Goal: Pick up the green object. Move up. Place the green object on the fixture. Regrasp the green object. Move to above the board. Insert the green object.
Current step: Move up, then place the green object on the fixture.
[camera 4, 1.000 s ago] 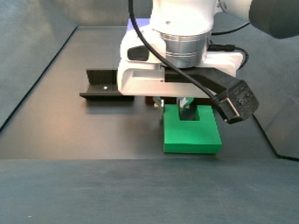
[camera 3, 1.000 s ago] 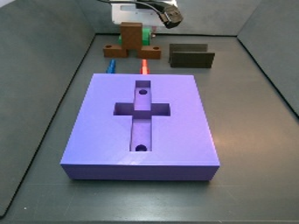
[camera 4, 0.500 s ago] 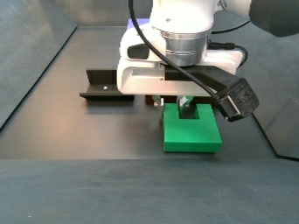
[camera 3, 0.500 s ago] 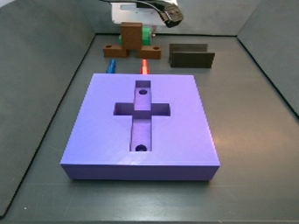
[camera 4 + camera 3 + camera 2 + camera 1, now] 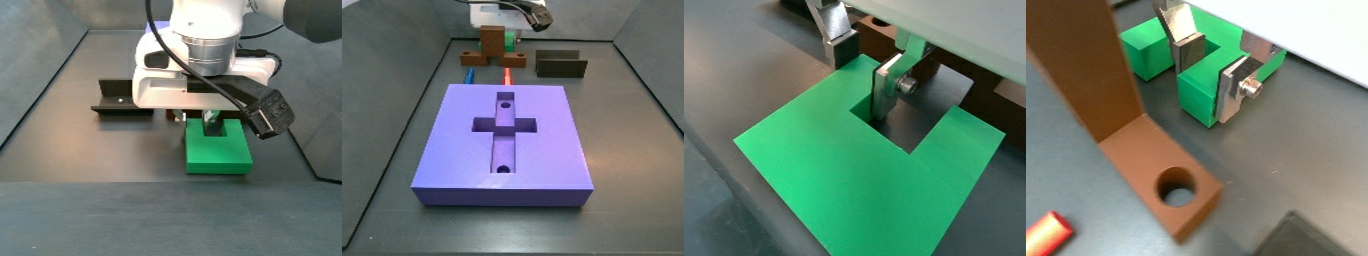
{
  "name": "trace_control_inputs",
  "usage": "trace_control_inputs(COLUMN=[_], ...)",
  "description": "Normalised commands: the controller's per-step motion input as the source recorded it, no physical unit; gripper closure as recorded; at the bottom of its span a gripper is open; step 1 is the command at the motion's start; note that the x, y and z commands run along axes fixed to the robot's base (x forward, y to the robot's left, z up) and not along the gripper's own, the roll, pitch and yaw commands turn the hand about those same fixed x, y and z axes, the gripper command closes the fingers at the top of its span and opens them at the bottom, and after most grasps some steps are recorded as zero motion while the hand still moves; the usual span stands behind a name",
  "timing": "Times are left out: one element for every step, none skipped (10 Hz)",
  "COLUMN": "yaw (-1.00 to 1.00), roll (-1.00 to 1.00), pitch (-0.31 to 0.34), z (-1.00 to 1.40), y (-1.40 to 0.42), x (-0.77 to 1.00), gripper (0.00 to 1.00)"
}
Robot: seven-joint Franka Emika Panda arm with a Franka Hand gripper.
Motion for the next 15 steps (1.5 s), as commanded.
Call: trace_control_inputs(yaw=[0.00,0.04,0.03,0.02,0.00,0.00,0.00,-0.23,-0.39,-0.52,-0.50,-0.40,-0.32,-0.27,-0.12], roll=[0.00,0.02,0.03,0.07,0.00,-0.07,-0.01,-0.33,-1.00,-1.00,-1.00,-1.00,-1.00,-1.00,-1.00], pitch=[0.000,0.003,0.044,0.049,0.000,0.000,0.000,0.000,-0.134,-0.111,-0.137,-0.157,-0.243,-0.200,-0.066], z=[0.83,0.82,0.57,0.20,-0.10,-0.02,-0.04,0.00,0.40,0.44,0.42,0.35,0.22,0.14,0.05], y=[0.00,0.09,0.06,0.02,0.00,0.00,0.00,0.30,0.05,0.00,0.00,0.00,0.00,0.00,0.00], x=[0.00,0.02,-0.01,0.03,0.00,0.00,0.00,0.08,0.25,0.33,0.29,0.46,0.51,0.54,0.69], gripper=[1.00,1.00,1.00,1.00,1.00,1.00,1.00,1.00,1.00,1.00,1.00,1.00,1.00,1.00,1.00])
